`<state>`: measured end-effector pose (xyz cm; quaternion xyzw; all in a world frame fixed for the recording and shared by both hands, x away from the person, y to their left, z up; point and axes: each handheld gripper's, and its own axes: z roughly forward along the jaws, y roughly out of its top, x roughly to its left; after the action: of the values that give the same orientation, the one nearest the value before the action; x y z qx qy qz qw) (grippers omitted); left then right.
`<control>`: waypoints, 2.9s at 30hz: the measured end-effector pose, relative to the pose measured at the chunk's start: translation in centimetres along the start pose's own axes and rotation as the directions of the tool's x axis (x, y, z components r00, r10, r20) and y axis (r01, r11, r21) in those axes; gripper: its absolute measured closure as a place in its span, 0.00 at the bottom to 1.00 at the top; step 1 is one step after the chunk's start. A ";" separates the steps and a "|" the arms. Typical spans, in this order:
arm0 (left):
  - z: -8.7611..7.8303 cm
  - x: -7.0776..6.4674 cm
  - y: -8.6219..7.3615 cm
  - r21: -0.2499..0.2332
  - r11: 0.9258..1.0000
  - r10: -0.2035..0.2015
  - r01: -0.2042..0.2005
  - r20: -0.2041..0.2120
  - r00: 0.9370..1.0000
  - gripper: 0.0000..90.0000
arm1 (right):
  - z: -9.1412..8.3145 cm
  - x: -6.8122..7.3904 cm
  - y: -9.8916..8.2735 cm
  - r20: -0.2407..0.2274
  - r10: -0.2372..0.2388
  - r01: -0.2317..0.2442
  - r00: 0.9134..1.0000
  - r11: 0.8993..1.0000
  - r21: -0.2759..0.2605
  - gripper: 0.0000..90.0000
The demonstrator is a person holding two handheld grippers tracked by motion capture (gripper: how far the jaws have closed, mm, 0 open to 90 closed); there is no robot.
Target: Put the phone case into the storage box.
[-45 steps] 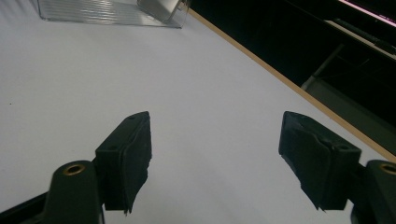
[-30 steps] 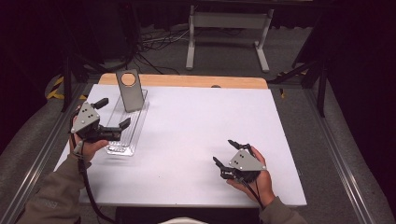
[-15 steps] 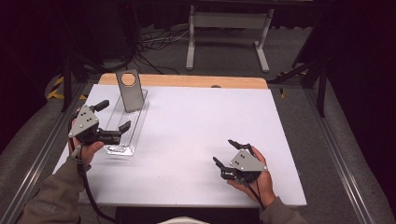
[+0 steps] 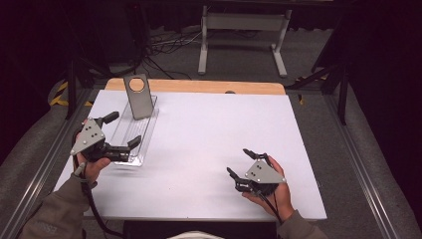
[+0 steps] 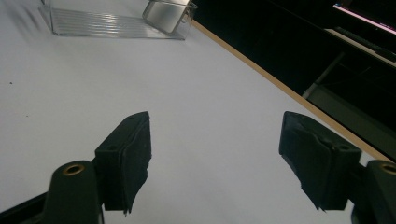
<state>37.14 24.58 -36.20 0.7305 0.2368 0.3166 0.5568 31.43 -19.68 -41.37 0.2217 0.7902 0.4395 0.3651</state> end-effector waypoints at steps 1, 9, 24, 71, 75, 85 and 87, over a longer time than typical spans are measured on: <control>0.0 -0.1 0.0 -0.003 1.000 -0.002 0.002 0.003 1.000 0.02 | 0.0 0.0 0.0 0.000 0.000 0.000 1.000 1.000 -0.001 0.29; -0.4 -1.0 -0.1 -0.015 1.000 0.007 -0.006 0.017 1.000 0.03 | -0.2 0.0 0.1 -0.005 0.012 -0.012 1.000 1.000 -0.010 0.29; -0.7 -3.2 -0.3 -0.035 0.999 0.028 -0.026 0.055 0.998 0.03 | -0.3 0.2 0.3 -0.014 0.006 -0.006 1.000 1.000 -0.018 0.29; -0.5 -6.5 -5.4 0.111 0.994 -0.015 0.007 0.068 0.998 0.03 | -0.3 0.5 0.0 -0.051 0.049 -0.051 0.997 0.998 -0.027 0.16; -0.4 -6.6 -5.4 0.110 0.994 -0.015 0.007 0.072 0.997 0.03 | -0.4 0.6 0.0 -0.053 0.045 -0.046 0.998 0.999 -0.027 0.16; -0.6 -6.5 -5.5 0.103 0.995 -0.018 0.011 0.068 0.998 0.03 | -0.3 0.7 0.2 -0.044 0.037 -0.037 0.998 0.999 -0.021 0.16; -0.6 -6.5 -5.5 0.102 0.995 -0.018 0.011 0.069 0.997 0.03 | -0.2 0.8 0.3 -0.043 0.034 -0.035 0.998 0.999 -0.022 0.16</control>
<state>32.23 21.89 -42.67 0.7668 0.2385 0.2744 0.5289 30.78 -19.17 -41.36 0.2218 0.7887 0.4594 0.3431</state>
